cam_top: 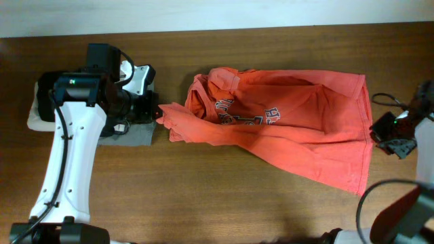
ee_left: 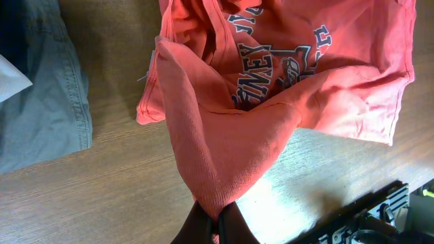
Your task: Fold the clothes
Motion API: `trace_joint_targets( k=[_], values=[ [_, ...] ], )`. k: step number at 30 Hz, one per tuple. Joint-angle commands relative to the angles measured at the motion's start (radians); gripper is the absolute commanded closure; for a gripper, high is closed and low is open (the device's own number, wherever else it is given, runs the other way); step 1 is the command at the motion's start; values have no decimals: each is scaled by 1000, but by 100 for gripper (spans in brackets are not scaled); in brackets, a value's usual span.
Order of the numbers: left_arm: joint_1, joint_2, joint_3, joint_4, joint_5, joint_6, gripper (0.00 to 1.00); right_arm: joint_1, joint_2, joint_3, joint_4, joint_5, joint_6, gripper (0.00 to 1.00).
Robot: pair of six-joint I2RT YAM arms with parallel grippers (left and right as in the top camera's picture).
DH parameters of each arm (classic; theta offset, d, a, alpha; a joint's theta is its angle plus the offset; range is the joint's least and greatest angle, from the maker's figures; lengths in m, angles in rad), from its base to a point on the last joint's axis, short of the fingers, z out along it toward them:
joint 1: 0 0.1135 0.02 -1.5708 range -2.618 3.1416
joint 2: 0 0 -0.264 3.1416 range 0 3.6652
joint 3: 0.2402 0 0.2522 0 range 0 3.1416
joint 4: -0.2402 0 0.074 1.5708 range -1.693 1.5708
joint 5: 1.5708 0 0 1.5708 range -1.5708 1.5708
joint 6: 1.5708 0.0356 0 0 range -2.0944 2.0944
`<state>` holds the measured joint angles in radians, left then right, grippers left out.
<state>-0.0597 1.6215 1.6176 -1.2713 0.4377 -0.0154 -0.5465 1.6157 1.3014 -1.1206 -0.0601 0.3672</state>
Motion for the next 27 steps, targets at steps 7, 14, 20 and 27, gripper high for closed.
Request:
trace_joint_targets(
  k=[7, 14, 20, 27],
  values=[
    [1, 5, 0, 4, 2, 2, 99, -85, 93, -93, 0, -69, 12, 64],
    [1, 5, 0, 5, 2, 2, 99, -257, 93, -225, 15, -168, 4, 43],
    [1, 5, 0, 6, 2, 2, 99, -341, 93, -373, 122, -211, 9, 37],
    [1, 5, 0, 6, 2, 9, 99, -345, 93, -485, 241, -236, 53, 37]
  ],
)
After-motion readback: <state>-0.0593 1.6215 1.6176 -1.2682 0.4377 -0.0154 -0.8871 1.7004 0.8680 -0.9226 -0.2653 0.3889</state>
